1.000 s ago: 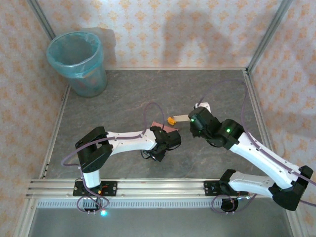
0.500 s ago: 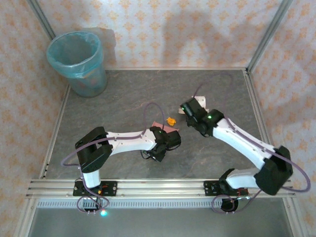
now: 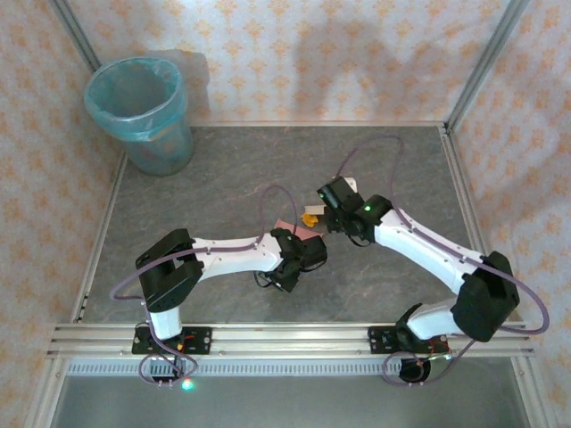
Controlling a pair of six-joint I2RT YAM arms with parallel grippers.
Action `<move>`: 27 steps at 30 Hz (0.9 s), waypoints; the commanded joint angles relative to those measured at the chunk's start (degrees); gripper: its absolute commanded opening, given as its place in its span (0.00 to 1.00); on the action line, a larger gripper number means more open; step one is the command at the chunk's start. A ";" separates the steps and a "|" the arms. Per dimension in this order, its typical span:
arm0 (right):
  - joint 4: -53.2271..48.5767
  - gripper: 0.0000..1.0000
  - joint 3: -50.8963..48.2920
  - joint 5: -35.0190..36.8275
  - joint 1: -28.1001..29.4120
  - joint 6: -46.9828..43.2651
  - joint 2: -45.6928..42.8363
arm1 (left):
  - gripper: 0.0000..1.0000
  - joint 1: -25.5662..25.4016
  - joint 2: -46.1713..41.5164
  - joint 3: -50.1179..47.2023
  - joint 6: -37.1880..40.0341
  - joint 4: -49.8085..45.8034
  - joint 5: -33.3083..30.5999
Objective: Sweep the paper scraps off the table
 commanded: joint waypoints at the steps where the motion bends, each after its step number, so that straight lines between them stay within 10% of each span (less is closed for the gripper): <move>1: -4.73 0.00 -1.48 -2.32 1.72 -0.85 -3.55 | 0.00 0.41 -1.74 0.21 0.56 -0.09 -2.03; 12: -11.16 0.00 -3.49 -11.02 4.23 2.35 -14.86 | 0.00 0.54 -2.30 -0.60 -0.32 0.79 -3.57; 27: -11.79 0.00 -3.10 3.65 3.62 6.47 -22.55 | 0.00 0.46 -4.85 -3.91 -0.82 3.87 -4.32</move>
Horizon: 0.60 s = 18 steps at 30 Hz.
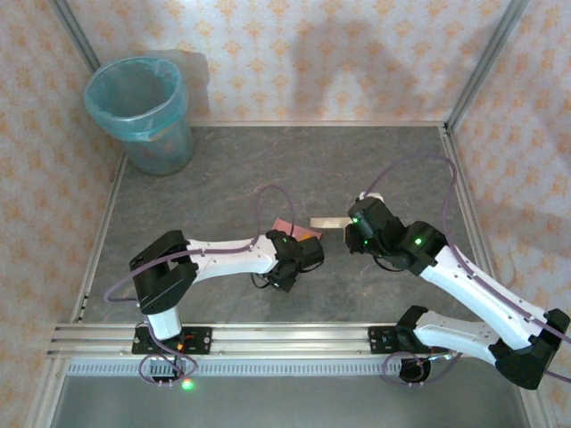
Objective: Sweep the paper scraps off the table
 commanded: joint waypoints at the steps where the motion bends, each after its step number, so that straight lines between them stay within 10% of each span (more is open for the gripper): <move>1: 0.37 0.00 0.30 6.56 -0.33 1.54 -1.60 | 0.00 0.47 -2.57 -1.00 -0.72 1.20 -2.90; 18: 30.69 0.00 -11.29 14.03 -4.43 2.24 -11.66 | 0.00 0.52 -10.67 -4.39 -4.41 2.76 -9.33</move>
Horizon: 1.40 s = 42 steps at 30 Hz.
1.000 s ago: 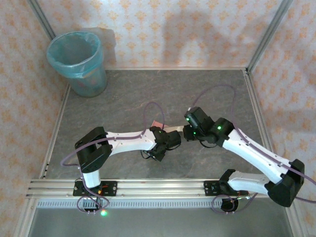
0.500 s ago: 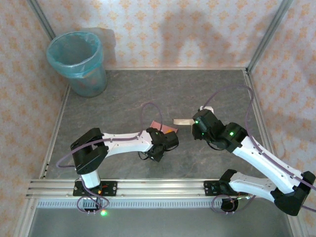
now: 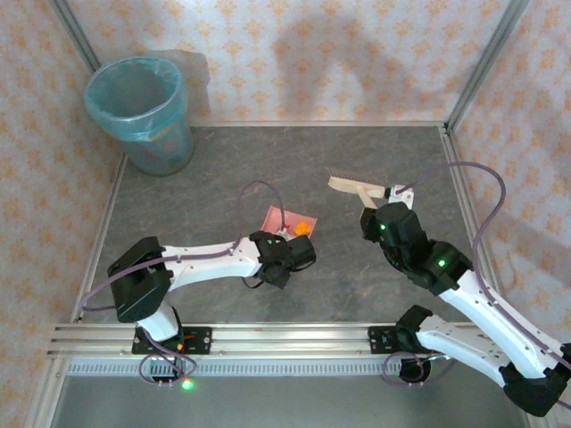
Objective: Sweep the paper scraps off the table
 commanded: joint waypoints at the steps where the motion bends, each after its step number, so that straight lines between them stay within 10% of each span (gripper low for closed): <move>1: 15.19 0.00 -3.44 3.87 -0.71 2.22 0.81 | 0.00 0.51 -3.06 0.13 -1.95 -0.84 -3.82; 17: 48.49 0.00 -21.45 -0.90 -1.06 3.96 8.82 | 0.00 4.29 -14.05 6.68 -4.69 -12.73 -9.56; 42: 48.38 0.00 -18.54 -12.88 -0.85 3.74 15.59 | 0.00 34.49 -7.86 42.64 0.85 -32.80 -6.62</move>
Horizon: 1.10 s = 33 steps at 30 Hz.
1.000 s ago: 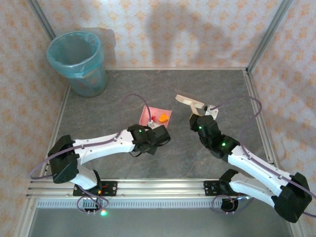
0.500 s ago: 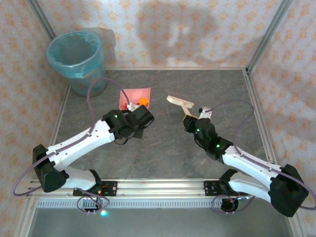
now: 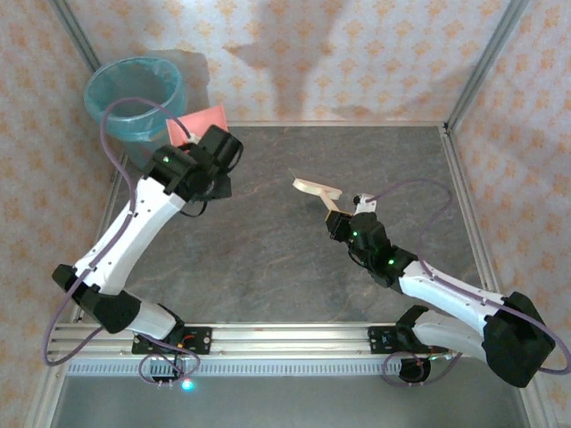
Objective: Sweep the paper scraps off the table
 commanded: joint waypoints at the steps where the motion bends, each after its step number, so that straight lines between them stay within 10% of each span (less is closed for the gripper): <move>1: 2.67 0.00 3.07 -1.67 0.20 -0.52 1.11 | 0.00 4.25 1.06 5.40 1.29 -3.41 0.23; 14: 0.69 0.00 5.17 -2.28 1.30 -1.19 3.64 | 0.00 16.53 18.45 39.87 3.26 -12.84 7.82; 33: -0.13 0.00 6.05 -1.97 1.41 -1.22 4.81 | 0.00 36.00 29.90 44.64 -11.02 11.15 42.16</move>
